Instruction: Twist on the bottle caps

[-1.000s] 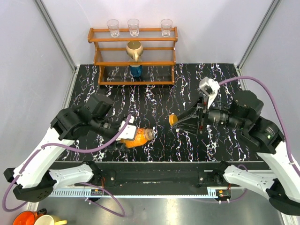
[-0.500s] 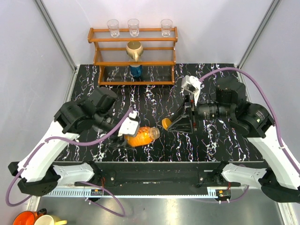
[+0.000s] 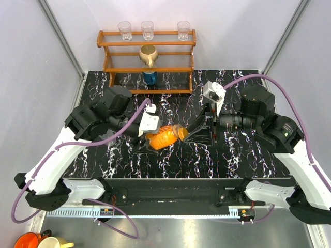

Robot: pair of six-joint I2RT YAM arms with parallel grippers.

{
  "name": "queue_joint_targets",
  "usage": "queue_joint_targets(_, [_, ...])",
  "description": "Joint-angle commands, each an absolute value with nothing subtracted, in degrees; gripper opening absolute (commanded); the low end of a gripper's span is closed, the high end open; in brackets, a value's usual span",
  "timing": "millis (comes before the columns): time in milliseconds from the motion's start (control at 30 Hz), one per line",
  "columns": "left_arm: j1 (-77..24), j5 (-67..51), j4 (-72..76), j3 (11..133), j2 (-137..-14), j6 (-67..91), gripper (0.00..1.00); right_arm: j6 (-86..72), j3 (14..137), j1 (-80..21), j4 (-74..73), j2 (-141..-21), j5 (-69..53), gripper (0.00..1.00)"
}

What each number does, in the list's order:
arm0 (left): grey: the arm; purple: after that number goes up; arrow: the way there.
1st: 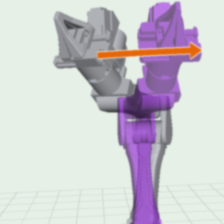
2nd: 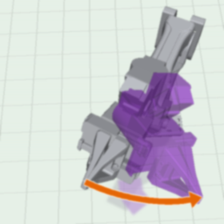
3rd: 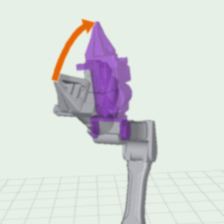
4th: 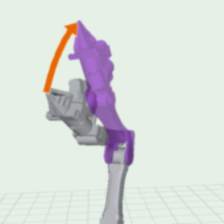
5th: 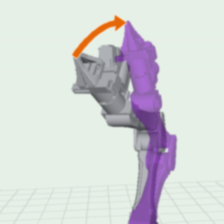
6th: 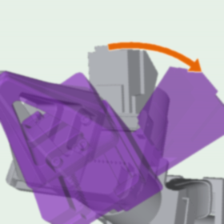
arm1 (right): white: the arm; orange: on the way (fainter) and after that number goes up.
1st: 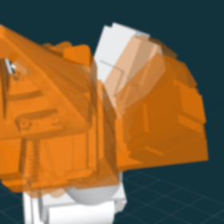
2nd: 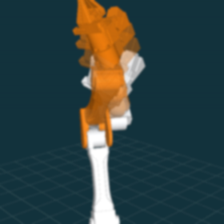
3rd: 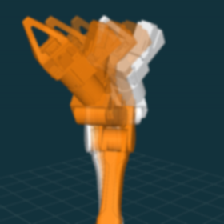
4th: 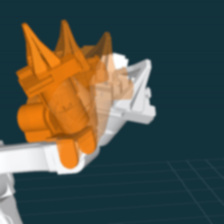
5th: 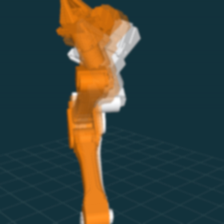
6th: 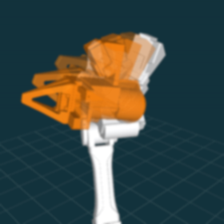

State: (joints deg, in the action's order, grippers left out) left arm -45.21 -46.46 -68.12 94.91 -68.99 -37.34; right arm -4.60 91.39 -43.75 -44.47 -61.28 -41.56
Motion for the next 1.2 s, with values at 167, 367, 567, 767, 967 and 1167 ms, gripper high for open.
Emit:
queue_joint_targets(167, [-44.6,-51.4,-64.9,97.1,-69.0,-35.8,0.35,-5.8,90.2,-44.4,-39.8,-60.6,-42.0,0.38])
queue_joint_targets(367, [-44.6,-52.6,-65.7,96.9,-68.8,-36.3,0.37,-6.5,89.1,-44.4,-38.1,-60.6,-41.8,0.38])
queue_joint_targets(567, [-44.6,-53.4,-67.1,96.1,-67.9,-37.4,0.38,-6.4,89.3,-44.4,-38.1,-61.3,-41.1,0.38])
queue_joint_targets(767, [-44.6,-53.4,-68.0,95.5,-66.4,-38.4,0.38,-5.7,89.6,-44.4,-39.5,-61.9,-39.9,0.38])
queue_joint_targets(967, [-44.7,-52.9,-69.9,94.7,-65.7,-41.0,0.39,-6.4,91.4,-44.4,-41.6,-63.8,-45.9,0.37])
queue_joint_targets(1167, [-45.4,-52.0,-71.2,94.7,-65.5,-43.2,0.39,-9.2,92.2,-44.4,-41.6,-65.4,-53.4,0.37])
